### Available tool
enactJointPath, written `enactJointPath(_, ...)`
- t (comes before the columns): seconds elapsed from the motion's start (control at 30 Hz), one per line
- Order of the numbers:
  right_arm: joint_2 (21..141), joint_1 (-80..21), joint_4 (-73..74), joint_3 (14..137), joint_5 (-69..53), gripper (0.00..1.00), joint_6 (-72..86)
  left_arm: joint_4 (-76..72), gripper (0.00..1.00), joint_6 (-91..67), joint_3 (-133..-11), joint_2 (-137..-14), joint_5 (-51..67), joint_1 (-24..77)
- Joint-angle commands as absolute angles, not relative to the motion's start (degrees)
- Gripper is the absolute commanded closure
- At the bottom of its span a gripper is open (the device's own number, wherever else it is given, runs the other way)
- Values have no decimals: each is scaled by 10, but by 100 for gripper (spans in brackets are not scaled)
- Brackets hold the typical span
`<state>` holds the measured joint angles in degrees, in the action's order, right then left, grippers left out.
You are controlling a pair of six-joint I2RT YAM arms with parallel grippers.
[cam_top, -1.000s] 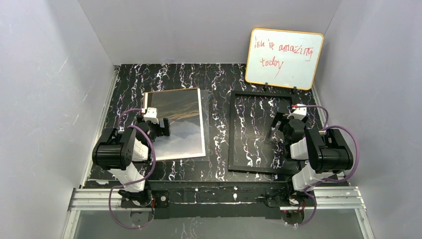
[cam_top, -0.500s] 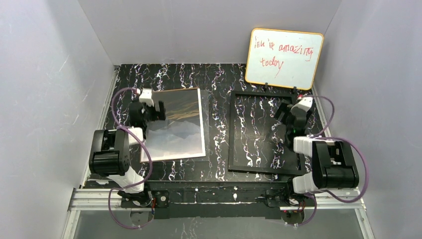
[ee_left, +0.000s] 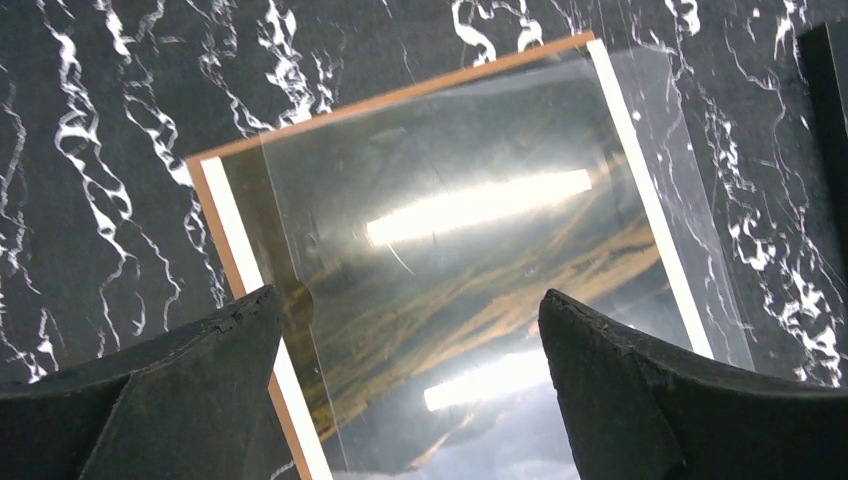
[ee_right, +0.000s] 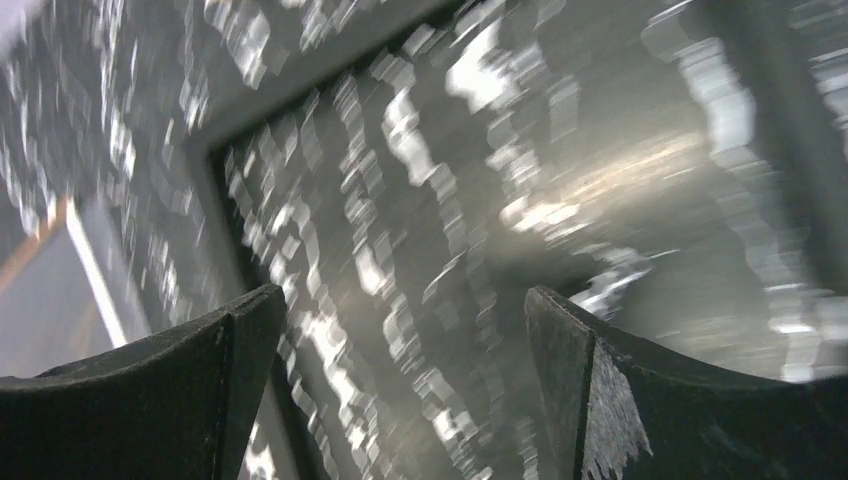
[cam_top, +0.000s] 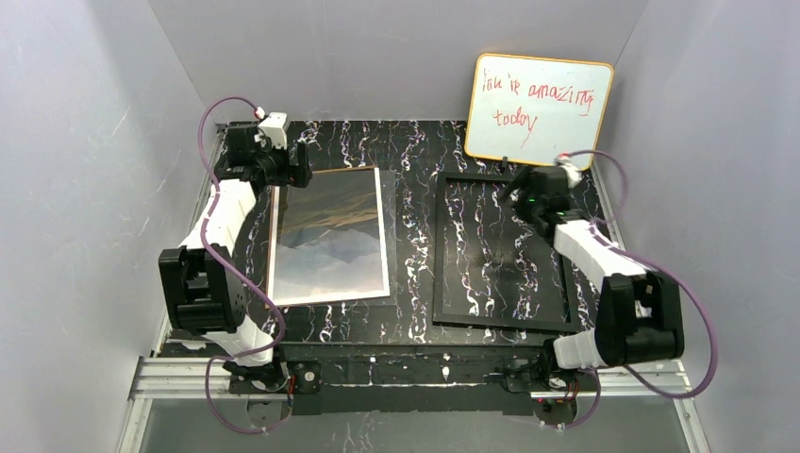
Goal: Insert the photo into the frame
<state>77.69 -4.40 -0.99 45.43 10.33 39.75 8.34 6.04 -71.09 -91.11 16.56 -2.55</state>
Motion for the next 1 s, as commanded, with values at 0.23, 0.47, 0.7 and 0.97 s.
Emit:
enactJointPath(0.23, 929, -357, 147, 618, 193, 1, 395, 297, 2, 77, -761, -919, 212, -31)
enactJointPath(0.47, 1075, -438, 329, 760, 323, 6, 456, 323, 2, 82, -770, -917, 229, -34)
enactJointPath(0.7, 1103, -461, 322, 749, 332, 10, 477, 347, 2, 94, -778, -924, 264, -40)
enactJointPath(0.97, 1112, -461, 276, 717, 292, 39, 478, 362, 2, 104, -781, -939, 335, -62)
